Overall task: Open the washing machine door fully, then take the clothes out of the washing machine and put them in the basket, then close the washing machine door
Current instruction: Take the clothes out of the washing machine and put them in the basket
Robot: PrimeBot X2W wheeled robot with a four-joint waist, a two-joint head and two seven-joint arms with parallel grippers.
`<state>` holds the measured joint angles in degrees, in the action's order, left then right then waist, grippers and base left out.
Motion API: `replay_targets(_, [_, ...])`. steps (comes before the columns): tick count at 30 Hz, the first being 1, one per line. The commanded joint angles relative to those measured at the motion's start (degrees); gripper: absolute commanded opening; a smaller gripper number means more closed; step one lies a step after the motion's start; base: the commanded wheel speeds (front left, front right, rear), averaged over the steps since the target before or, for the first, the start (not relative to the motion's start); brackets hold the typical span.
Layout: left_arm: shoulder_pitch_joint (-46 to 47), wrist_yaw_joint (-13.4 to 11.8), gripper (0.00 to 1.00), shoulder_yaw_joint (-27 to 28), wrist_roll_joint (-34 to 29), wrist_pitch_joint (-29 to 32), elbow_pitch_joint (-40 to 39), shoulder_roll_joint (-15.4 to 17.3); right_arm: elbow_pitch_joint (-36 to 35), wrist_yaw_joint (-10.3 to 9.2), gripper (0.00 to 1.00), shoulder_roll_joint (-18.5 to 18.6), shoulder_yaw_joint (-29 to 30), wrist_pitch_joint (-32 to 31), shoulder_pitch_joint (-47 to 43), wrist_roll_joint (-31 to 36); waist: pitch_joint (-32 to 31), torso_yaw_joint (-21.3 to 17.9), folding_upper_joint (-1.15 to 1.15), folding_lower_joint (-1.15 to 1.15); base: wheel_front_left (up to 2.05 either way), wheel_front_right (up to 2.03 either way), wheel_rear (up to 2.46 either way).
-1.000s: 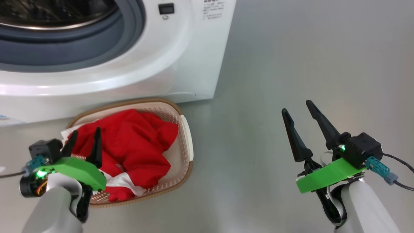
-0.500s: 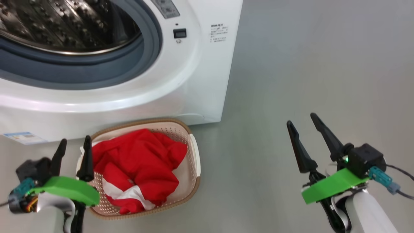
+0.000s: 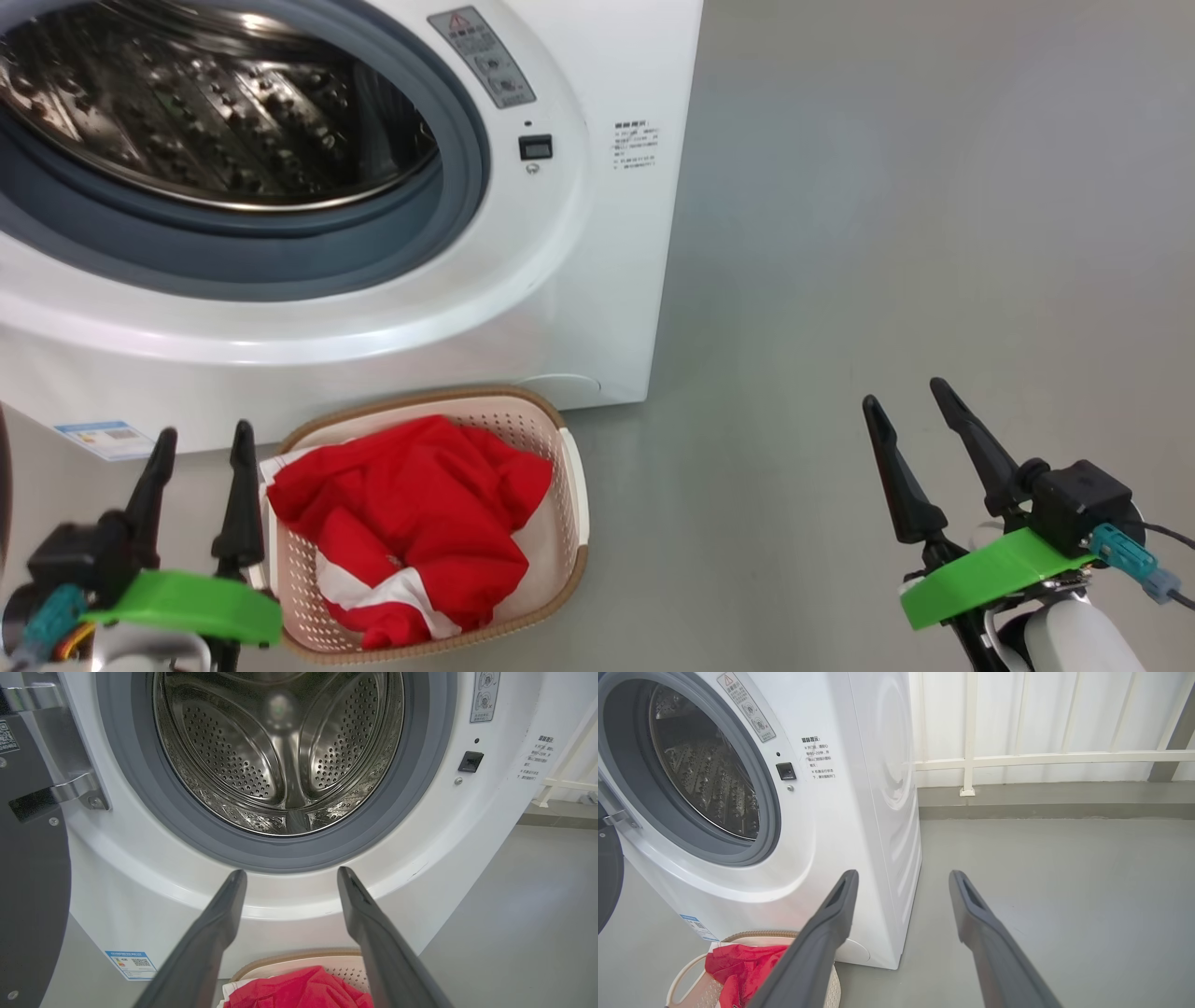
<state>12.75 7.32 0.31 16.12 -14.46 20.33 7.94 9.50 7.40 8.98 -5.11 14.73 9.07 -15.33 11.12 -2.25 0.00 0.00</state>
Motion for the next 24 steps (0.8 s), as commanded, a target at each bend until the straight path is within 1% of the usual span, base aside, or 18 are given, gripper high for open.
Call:
replay_targets(1, [-0.95, 0.16, 1.0, 2.44, -0.72, -0.53, -2.43, 1.17, -1.54, 0.09, 1.0, 0.53, -1.0, 0.27, -0.89, -1.12, -0.93, 0.23, 0.0, 0.0, 0.0, 0.0, 0.0])
replay_targets(15, [-8.1, 0.16, 1.0, 4.86, -2.83, -0.53, -10.54, -0.43, -2.06, 0.09, 1.0, 0.91, 0.95, 0.27, -4.49, -1.31, -4.02, 0.95, 0.0, 0.0, 0.0, 0.0, 0.0])
replay_targets(24, [-13.39, 0.16, 1.0, 7.06, -2.36, -0.54, -13.68, -1.76, -2.35, 0.09, 1.0, 0.92, 1.62, 0.27, -5.6, -1.35, -5.25, 0.73, 0.0, 0.0, 0.0, 0.0, 0.0])
